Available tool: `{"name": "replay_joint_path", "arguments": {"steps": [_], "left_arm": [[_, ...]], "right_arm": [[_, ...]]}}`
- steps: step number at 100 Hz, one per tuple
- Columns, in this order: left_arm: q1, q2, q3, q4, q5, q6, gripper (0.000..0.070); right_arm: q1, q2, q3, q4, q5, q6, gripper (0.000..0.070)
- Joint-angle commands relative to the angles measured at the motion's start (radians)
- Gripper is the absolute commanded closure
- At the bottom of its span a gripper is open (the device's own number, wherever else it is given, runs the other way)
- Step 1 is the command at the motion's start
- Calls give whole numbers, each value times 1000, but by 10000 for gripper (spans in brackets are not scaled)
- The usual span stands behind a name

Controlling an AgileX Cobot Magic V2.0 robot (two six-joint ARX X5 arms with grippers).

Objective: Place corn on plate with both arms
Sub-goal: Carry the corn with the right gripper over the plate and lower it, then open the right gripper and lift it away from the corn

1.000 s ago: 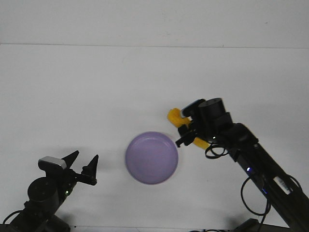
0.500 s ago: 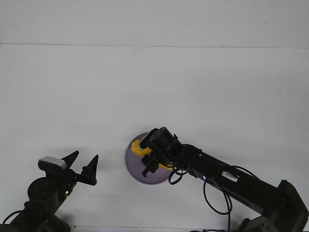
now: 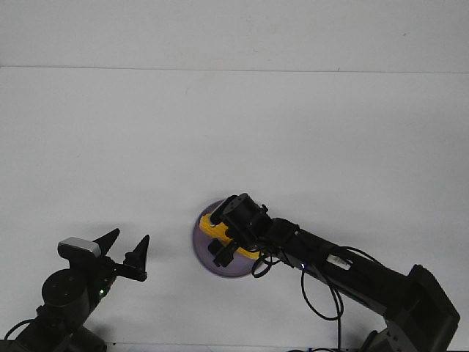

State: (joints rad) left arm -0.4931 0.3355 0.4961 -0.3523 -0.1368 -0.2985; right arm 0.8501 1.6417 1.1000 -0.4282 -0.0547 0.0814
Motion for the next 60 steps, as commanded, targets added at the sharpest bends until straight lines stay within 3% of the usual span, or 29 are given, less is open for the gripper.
{"name": "replay_joint_path", "arguments": {"steps": [1, 19, 41, 60], "left_arm": [[-5, 4, 8, 9, -6, 6, 197], [-5, 3, 8, 11, -6, 6, 196], [-5, 3, 8, 19, -6, 6, 197], [-5, 2, 8, 31, -6, 6, 197]], "right_arm": [[9, -27, 14, 9, 3, 9, 122], [-16, -220, 14, -11, 59, -6, 124], [-54, -548, 5, -79, 367, -45, 125], [-88, -823, -160, -64, 519, -24, 126]]}}
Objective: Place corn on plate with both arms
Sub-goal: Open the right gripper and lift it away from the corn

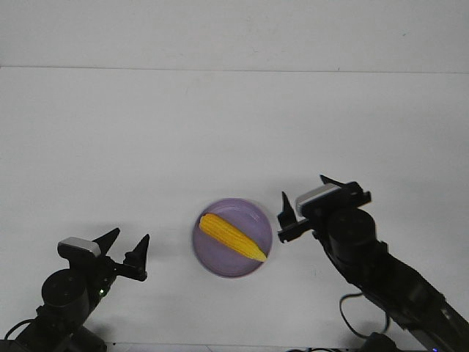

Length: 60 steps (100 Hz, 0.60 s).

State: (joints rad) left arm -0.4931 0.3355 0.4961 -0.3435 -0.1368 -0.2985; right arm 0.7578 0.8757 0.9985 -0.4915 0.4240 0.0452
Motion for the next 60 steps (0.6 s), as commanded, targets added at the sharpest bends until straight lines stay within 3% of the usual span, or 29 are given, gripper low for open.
{"name": "replay_joint_path", "arguments": {"steps": [1, 9, 30, 33, 37, 47, 60], "left_arm": [[-5, 2, 8, 23, -6, 6, 197], [-5, 2, 8, 24, -6, 6, 197], [-5, 2, 8, 24, -6, 6, 199], [-5, 2, 8, 24, -6, 6, 207], [-5, 2, 8, 23, -6, 6, 284], [-5, 2, 8, 23, -5, 6, 700], [-5, 2, 8, 31, -5, 6, 685]], "right_arm": [[3, -71, -72, 2, 48, 16, 125], [-1, -182, -178, 19, 81, 41, 125], [-1, -388, -352, 8, 80, 64, 142], [-1, -404, -361, 8, 80, 64, 190], [-1, -421, -365, 3, 80, 63, 308], [-1, -444, -365, 0, 80, 58, 700], [-1, -451, -365, 0, 81, 56, 700]]}}
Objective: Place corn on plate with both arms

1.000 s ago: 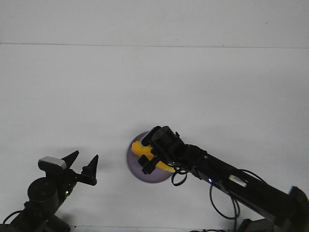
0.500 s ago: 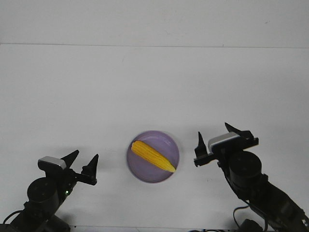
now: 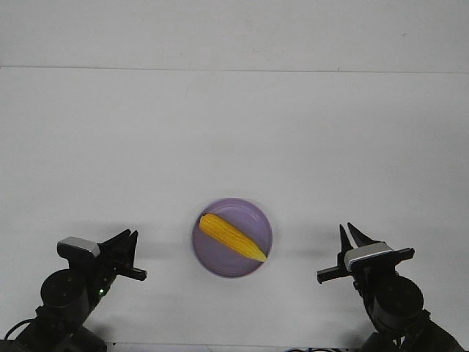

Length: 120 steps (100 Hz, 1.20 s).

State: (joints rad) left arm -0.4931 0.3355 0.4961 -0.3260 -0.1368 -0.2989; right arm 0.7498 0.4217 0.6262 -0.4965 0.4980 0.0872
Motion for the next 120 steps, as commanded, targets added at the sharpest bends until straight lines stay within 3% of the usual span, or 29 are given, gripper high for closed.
{"name": "replay_joint_path", "arguments": {"steps": [1, 66, 69, 75, 88, 105, 120], "left_arm": [[-5, 2, 8, 13, -5, 6, 685], [-5, 2, 8, 13, -5, 7, 685], [-5, 2, 8, 12, -6, 33, 685], [7, -6, 7, 13, -40, 161, 685], [155, -78, -53, 49, -39, 317, 685], [459, -228, -255, 198, -32, 317, 685], [590, -325, -397, 252, 36, 317, 685]], "right_arm": [[7, 3, 7, 5, 7, 14, 700], [7, 3, 7, 2, 6, 14, 700], [7, 3, 7, 2, 6, 14, 700], [7, 3, 7, 2, 6, 14, 700], [7, 3, 7, 2, 6, 14, 700], [7, 3, 7, 2, 2, 14, 700], [8, 3, 7, 2, 0, 14, 700]]}}
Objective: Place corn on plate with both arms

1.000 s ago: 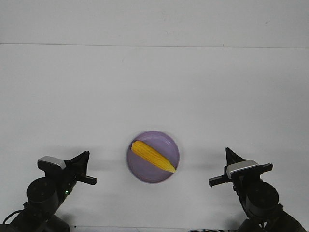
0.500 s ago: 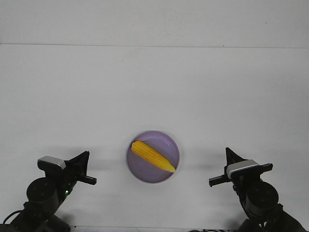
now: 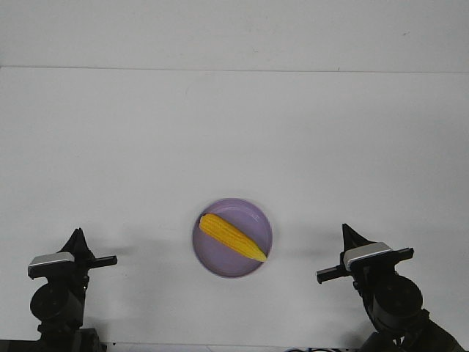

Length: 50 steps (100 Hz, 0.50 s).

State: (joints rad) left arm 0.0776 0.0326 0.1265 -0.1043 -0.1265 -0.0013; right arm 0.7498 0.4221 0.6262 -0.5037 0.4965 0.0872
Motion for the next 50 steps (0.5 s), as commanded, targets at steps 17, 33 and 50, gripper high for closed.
{"name": "replay_joint_path", "arguments": {"steps": [17, 33, 50], "left_arm": [[16, -30, -94, 53, 35, 19, 685], [-33, -30, -113, 108, 30, 51, 685], [-55, -30, -113, 108, 41, 50, 685]], "right_arm": [[8, 3, 8, 10, 2, 14, 700], [8, 3, 8, 10, 2, 14, 700], [8, 3, 8, 10, 2, 14, 700]]}}
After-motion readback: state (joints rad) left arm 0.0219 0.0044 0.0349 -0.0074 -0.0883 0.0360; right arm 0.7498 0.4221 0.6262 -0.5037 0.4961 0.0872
